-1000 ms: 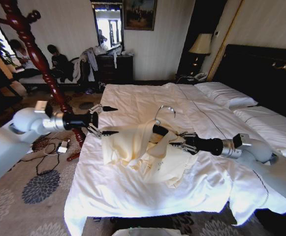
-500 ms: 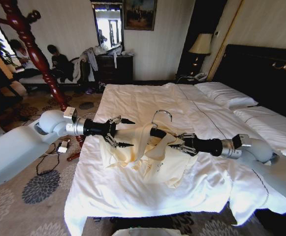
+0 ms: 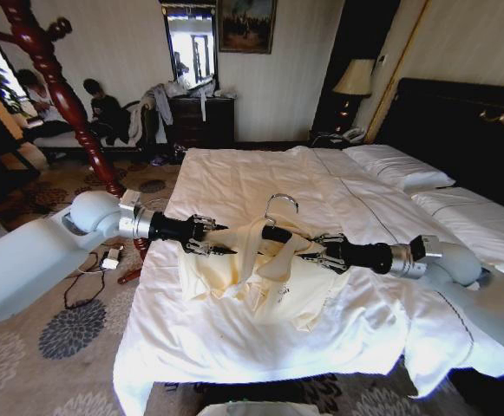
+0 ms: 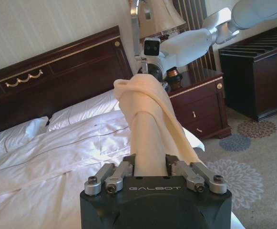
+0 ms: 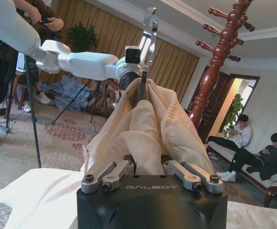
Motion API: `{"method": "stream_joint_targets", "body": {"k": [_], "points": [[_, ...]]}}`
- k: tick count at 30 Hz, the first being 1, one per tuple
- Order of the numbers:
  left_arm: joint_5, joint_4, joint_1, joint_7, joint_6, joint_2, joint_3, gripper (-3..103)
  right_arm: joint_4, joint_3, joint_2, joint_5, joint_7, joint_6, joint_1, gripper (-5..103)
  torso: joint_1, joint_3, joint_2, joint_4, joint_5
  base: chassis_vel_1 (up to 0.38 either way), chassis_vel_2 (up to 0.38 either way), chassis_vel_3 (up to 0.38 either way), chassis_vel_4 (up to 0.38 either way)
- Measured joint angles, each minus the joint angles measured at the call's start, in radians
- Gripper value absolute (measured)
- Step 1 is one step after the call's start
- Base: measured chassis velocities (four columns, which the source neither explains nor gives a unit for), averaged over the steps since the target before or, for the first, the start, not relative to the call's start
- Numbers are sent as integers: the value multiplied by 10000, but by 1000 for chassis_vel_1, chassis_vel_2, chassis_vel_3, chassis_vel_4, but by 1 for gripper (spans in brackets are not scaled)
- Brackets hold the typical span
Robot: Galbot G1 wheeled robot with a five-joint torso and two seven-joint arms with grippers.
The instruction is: Pick up the clothes from the bed and hang them on the clothes hanger.
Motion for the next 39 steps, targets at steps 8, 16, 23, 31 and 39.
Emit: {"method": "stream_joint_targets", "body": {"k": [8, 16, 23, 31, 39], "points": [[36, 79, -685, 74, 223, -341, 552, 17, 108, 87, -39, -4, -2, 10, -3, 19, 0, 0, 0, 0, 0, 0, 0, 0, 0], [223, 177, -887, 166, 360, -446, 728, 17, 177, 122, -51, -3, 9, 49, -3, 19, 0, 0, 0, 1, 0, 0, 0, 0, 0], [186, 270, -804, 215, 397, -441, 607, 17, 229, 121, -61, 129, 196, 127, 15, 19, 0, 0, 0, 2, -1, 0, 0, 0, 0], [197, 353, -575, 373, 475, -393, 404, 17, 385, 120, -94, 880, 195, 159, 8, 36, 0, 0, 0, 1, -2, 0, 0, 0, 0], [196, 516, 44, 365, 517, -355, -109, 17, 633, 169, -111, 1808, 186, 231, 64, 68, 0, 0, -1, 0, -1, 0, 0, 0, 0]]}}
